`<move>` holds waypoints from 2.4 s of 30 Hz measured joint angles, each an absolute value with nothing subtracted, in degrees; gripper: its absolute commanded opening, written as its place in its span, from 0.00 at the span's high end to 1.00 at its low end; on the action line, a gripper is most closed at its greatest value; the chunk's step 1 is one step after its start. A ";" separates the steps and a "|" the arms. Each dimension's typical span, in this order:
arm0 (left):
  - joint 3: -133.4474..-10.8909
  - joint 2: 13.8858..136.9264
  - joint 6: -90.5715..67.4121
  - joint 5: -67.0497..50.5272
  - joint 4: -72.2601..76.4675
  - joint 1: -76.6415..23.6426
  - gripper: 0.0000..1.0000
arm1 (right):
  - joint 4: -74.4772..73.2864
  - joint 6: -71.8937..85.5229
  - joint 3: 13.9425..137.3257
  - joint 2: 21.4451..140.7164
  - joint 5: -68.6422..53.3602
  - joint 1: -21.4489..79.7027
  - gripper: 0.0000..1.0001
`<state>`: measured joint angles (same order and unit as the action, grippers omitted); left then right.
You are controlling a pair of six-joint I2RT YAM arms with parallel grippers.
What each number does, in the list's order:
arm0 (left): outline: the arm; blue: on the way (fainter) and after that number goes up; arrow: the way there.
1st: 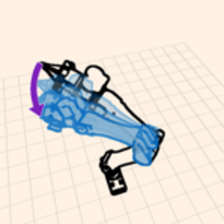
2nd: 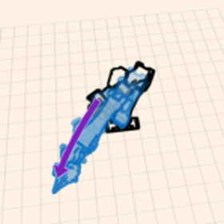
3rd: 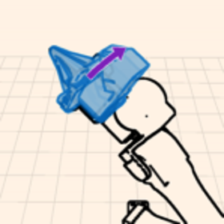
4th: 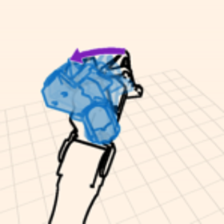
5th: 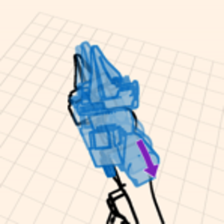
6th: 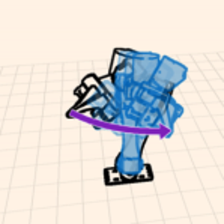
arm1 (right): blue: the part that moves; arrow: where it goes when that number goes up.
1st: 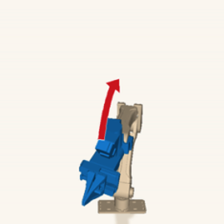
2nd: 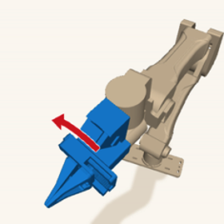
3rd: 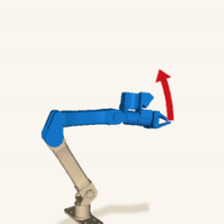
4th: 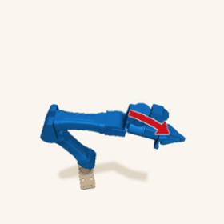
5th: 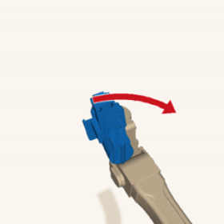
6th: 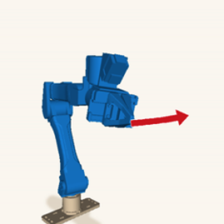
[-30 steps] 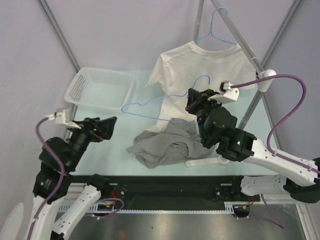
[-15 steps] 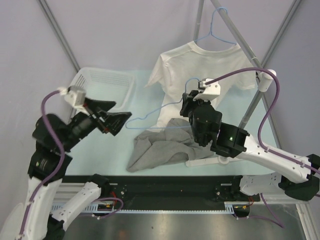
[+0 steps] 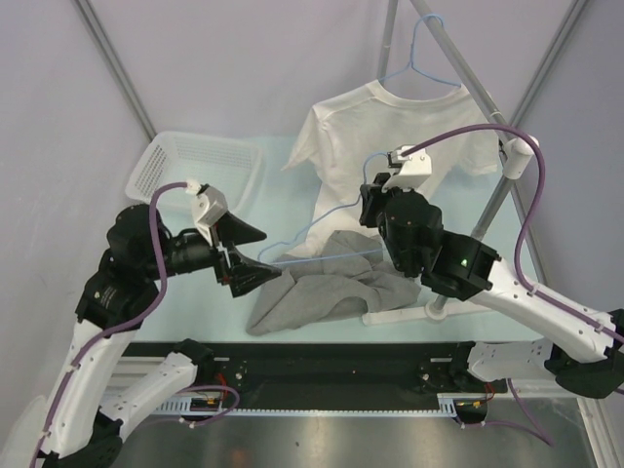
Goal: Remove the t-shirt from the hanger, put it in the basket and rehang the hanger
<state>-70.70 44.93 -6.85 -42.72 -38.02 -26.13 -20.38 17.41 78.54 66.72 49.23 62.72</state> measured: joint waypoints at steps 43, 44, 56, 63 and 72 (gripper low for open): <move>-68.20 41.45 -2.55 -17.78 -44.58 -31.44 1.00 | -30.94 21.19 84.03 62.35 35.48 65.08 0.38; -68.34 41.17 -2.81 -16.25 -44.58 -31.44 1.00 | -31.29 21.47 82.96 61.43 34.89 65.34 0.41; -82.76 46.46 -3.70 -17.47 -41.82 -31.44 1.00 | -25.65 30.06 59.99 63.64 31.09 71.09 1.00; -95.64 58.61 -5.13 -28.91 -38.72 -31.51 1.00 | -12.43 32.47 47.37 70.28 32.10 75.11 1.00; -106.48 73.91 -7.01 -33.17 -39.22 -38.09 1.00 | -1.74 35.68 44.38 70.85 35.59 75.26 1.00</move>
